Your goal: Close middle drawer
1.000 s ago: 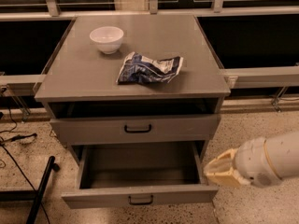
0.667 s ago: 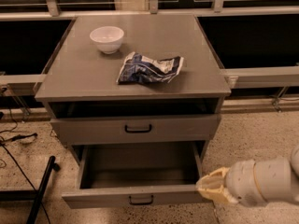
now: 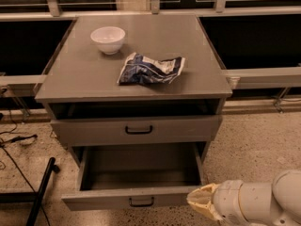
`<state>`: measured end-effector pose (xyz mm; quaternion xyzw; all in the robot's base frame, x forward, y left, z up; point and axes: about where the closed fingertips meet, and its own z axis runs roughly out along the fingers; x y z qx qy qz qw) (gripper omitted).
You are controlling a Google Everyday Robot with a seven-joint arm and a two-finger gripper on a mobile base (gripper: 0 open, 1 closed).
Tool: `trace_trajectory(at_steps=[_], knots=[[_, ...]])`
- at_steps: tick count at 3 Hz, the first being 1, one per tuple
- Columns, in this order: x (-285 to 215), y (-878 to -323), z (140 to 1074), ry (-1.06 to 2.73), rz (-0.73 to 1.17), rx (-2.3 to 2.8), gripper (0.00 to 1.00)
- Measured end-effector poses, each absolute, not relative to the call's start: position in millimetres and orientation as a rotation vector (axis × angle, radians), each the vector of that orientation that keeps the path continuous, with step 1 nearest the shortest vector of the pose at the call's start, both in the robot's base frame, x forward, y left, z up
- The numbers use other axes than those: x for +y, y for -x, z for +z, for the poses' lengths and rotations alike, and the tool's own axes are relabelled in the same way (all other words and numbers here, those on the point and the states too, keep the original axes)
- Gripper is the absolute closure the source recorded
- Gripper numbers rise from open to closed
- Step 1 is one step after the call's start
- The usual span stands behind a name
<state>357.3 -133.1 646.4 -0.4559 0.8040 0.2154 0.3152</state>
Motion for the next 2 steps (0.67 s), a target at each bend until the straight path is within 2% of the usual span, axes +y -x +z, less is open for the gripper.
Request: trace_trajectory(at_steps=[2], knots=[[-135.4,-362.8,623.9,1.283,0.495,2.085,1.00]])
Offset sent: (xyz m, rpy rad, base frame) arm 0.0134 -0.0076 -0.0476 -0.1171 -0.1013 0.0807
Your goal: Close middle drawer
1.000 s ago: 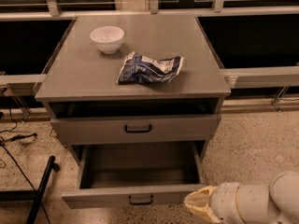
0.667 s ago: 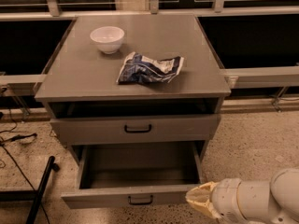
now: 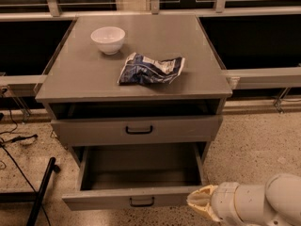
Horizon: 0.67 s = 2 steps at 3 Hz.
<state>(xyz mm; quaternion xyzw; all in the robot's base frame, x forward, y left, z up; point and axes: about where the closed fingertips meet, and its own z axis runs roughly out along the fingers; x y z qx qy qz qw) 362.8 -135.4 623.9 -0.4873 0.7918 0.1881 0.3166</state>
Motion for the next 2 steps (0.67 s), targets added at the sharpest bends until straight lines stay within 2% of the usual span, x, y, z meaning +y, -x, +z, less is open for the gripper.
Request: trace_trajectory(at_steps=[2], knots=[[-150.1,-391.4,569.2,1.422,0.342,1.984,1.00]])
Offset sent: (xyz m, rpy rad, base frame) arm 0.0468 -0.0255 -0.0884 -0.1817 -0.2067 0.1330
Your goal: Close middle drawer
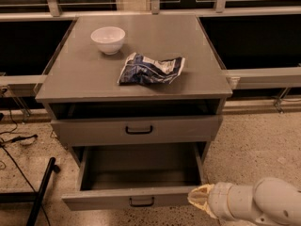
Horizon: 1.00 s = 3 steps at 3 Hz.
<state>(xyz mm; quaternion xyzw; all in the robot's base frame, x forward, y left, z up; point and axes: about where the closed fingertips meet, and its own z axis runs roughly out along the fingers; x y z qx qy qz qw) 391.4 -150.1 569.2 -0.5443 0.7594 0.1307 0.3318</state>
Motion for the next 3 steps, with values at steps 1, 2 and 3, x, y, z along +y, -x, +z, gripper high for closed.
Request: trace_trajectory(at_steps=[1,2,3], knots=[[-163.6,-403.5,533.3,1.474,0.265,1.952,1.00],[-172.7,-407.8,503.7,1.487,0.243,1.964,1.00],[-177.3,-409.2,463.5,1.504,0.252,1.992,1.00]])
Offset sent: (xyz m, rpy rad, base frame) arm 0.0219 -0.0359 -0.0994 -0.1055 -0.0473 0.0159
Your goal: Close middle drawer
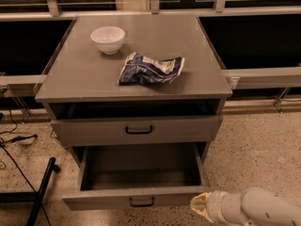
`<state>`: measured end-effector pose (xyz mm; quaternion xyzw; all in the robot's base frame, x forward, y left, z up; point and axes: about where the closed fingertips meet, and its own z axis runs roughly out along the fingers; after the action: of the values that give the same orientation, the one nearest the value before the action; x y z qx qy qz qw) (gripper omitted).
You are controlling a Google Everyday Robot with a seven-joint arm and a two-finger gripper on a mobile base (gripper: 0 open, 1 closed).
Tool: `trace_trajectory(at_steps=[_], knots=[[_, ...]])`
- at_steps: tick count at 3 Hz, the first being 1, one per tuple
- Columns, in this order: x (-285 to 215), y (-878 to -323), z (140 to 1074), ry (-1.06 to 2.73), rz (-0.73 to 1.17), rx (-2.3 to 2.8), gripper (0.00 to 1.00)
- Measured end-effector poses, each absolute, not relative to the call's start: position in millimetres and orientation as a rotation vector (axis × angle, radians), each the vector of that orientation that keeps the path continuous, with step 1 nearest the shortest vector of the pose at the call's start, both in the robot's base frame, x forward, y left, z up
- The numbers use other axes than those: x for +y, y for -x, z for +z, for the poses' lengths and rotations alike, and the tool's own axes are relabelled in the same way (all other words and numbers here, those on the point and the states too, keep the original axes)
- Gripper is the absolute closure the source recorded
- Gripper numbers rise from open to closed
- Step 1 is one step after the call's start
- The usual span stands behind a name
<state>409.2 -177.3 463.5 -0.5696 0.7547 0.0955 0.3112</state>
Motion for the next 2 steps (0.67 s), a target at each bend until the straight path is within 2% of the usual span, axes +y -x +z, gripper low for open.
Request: trace_trajectory(at_steps=[2], knots=[[-173.6,-409.8,437.3,1.509,0.266,2.005,1.00]])
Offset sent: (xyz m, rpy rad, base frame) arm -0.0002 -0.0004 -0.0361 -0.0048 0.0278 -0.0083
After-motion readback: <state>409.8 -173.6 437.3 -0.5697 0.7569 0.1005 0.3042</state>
